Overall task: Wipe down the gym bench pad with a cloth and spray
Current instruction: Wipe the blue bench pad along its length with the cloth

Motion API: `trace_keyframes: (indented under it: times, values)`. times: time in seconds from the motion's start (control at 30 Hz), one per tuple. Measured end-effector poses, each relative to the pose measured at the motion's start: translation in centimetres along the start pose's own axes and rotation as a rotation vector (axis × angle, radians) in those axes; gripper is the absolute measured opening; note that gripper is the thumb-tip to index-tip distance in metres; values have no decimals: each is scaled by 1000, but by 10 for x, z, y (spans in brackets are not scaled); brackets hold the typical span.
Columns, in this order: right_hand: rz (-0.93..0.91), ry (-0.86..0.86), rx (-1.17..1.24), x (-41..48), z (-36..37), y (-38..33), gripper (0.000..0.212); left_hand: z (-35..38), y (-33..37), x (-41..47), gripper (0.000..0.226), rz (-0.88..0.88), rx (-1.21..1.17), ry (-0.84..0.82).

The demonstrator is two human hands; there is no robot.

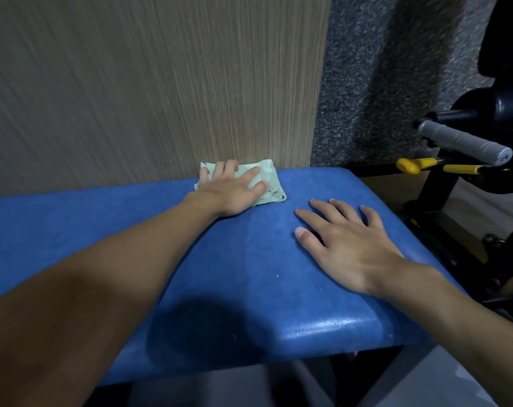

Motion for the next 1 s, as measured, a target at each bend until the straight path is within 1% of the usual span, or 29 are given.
trace_keyframes:
  times: [0.1,0.17,0.37,0.5,0.6,0.63,0.7,0.8,1.0]
  values:
    - [7,-1,2,-1,-1,0,61,3,-1,-13,67,-14,-72,-99]
    - [7,-7,7,-1,-2,0,60,4,2,-30,67,3,-80,-133]
    - [13,-3,23,-2,-2,1,57,3,17,-122,65,90,-69,-111]
    - [14,-23,28,-2,-3,1,56,-3,27,-194,63,132,-22,-85]
    - [28,-36,97,0,-11,0,53,-4,28,-221,65,132,-2,-74]
    - [31,-22,112,0,-14,-1,52,-3,28,-221,64,121,-3,-82]
    - [10,8,65,0,-18,-3,52,-4,27,-210,63,97,-9,-97]
    - [-7,-33,7,0,-7,-6,59,-2,24,-181,64,79,-32,-117]
    - [-10,-8,-13,3,0,-3,61,6,-1,-74,67,35,-50,-122]
Point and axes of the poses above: each hand's wrist, its own x-axis towards the middle knuckle, its own z-axis out of the palm, y = z × x, the point moved 6 cm from there along x, towards the middle knuckle, and after that the axes turned 3 degrees about y, right-handed, at the moved point
